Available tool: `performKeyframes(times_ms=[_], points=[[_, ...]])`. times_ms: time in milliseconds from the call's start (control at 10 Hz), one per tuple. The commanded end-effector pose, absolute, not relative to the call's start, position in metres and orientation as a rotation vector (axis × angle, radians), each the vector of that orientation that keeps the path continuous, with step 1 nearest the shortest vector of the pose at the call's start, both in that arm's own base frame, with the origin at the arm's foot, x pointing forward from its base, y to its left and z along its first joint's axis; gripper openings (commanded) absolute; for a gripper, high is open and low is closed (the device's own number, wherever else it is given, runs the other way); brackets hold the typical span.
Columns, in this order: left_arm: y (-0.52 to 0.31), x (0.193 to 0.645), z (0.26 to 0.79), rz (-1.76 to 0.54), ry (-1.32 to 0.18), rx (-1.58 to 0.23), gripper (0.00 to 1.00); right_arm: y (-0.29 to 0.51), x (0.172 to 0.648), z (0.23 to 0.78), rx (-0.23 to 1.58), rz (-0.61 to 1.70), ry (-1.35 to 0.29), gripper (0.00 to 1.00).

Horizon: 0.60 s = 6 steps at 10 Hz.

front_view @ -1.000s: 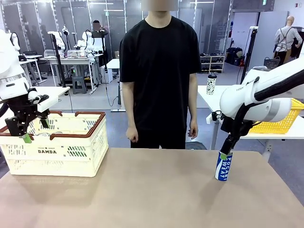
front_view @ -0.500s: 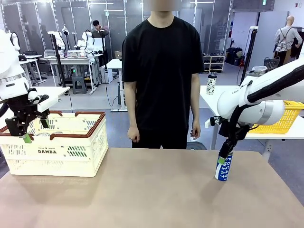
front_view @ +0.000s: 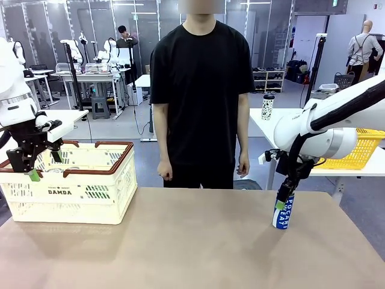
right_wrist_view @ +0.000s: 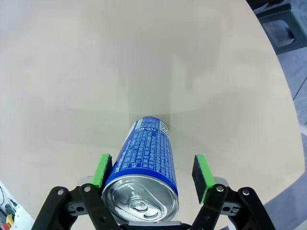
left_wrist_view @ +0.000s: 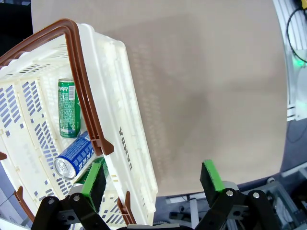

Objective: Place the drinks into the Shopping basket.
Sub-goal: Pick up one drink and place it into the Shopping basket.

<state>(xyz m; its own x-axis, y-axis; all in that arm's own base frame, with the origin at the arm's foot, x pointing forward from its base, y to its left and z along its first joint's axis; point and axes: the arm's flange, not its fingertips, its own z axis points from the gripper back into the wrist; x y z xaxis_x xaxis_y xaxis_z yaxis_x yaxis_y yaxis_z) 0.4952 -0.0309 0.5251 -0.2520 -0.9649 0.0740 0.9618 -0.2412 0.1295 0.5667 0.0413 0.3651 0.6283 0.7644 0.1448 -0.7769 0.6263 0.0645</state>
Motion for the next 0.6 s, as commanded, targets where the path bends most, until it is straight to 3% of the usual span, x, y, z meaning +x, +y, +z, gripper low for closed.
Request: performKeyframes(times_ms=[0, 100, 200, 300, 500], points=[[-0.033, 0.493, 0.527, -1.803, -0.159, 0.036, 1.00, 0.041, 0.573, 0.366, 0.121, 0.918, -0.093, 0.78], [-0.033, 0.493, 0.527, -1.803, -0.159, 0.036, 1.00, 0.041, 0.573, 0.366, 0.118, 0.921, -0.088, 0.49], [-0.033, 0.493, 0.527, -1.803, -0.159, 0.036, 1.00, 0.042, 0.573, 0.367, 0.116, 0.921, -0.083, 0.61], [-0.033, 0.493, 0.527, -1.803, -0.159, 0.036, 1.00, 0.044, 0.571, 0.369, 0.106, 0.910, -0.071, 0.33], [-0.033, 0.493, 0.527, -1.803, -0.159, 0.036, 1.00, 0.053, 0.559, 0.390, 0.071, 0.853, -0.085, 0.33]])
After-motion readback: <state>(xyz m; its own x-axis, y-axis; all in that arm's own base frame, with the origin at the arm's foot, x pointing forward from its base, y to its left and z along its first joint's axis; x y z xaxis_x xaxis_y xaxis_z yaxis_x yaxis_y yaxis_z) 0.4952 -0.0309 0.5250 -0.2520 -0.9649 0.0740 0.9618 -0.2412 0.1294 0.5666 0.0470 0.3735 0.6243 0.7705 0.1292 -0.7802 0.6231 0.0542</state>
